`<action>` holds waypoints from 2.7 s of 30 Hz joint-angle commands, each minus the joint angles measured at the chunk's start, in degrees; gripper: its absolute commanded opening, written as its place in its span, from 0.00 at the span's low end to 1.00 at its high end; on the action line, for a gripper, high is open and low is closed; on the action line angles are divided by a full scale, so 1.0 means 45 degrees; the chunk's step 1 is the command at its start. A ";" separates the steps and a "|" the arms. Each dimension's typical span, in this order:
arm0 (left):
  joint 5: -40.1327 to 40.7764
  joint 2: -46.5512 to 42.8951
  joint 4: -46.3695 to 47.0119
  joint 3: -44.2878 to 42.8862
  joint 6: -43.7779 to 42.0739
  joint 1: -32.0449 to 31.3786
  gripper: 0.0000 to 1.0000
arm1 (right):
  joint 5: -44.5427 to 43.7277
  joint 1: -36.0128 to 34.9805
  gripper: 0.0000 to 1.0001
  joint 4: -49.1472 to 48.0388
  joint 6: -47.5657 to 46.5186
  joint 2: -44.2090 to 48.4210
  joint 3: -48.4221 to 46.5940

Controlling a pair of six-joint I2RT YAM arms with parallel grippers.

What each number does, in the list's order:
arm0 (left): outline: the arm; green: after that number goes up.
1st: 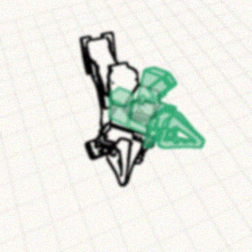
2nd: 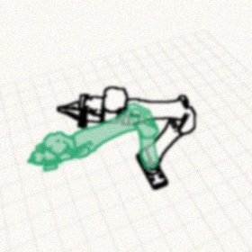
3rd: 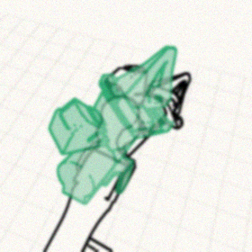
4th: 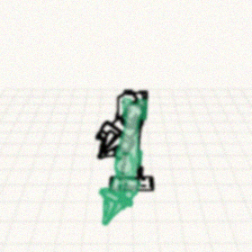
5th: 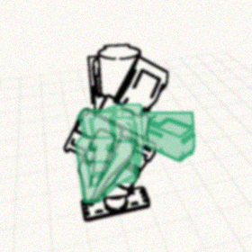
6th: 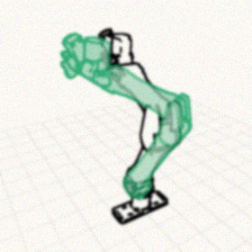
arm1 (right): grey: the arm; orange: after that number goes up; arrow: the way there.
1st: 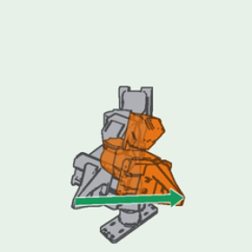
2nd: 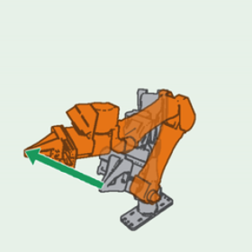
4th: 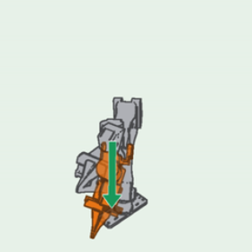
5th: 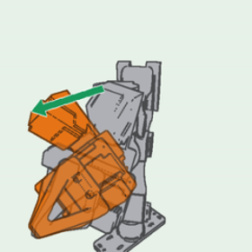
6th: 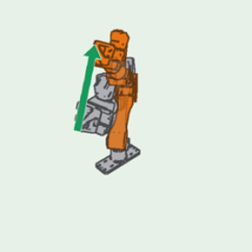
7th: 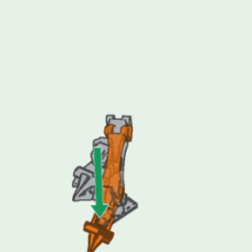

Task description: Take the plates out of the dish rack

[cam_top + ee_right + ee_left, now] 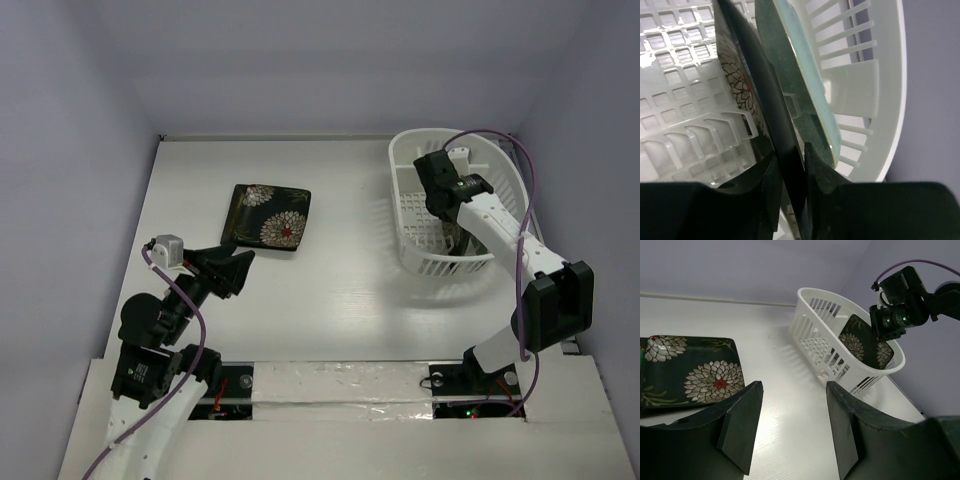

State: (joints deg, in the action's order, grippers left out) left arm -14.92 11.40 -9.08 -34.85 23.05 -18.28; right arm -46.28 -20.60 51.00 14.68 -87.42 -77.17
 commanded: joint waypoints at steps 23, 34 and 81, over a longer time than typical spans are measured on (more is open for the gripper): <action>0.0053 0.0143 0.0514 0.0030 0.0074 -0.0058 0.50 | -0.1688 -0.0344 0.00 -0.0065 -0.1425 0.1145 -0.1582; -0.0005 0.0221 0.0534 0.0049 0.0074 -0.0058 0.50 | -0.2508 -0.0832 0.00 0.0579 -0.1035 0.2060 -0.3357; 0.0073 0.0826 0.0495 0.0049 0.0093 0.0293 0.50 | 0.7375 -0.5364 0.00 -1.5006 1.0097 -0.3658 -0.1543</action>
State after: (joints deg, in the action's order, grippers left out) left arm -14.72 14.15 -9.08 -34.85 23.09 -17.19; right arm -11.77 -43.99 -1.54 53.87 -104.81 -78.72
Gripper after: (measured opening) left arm 0.502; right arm 0.156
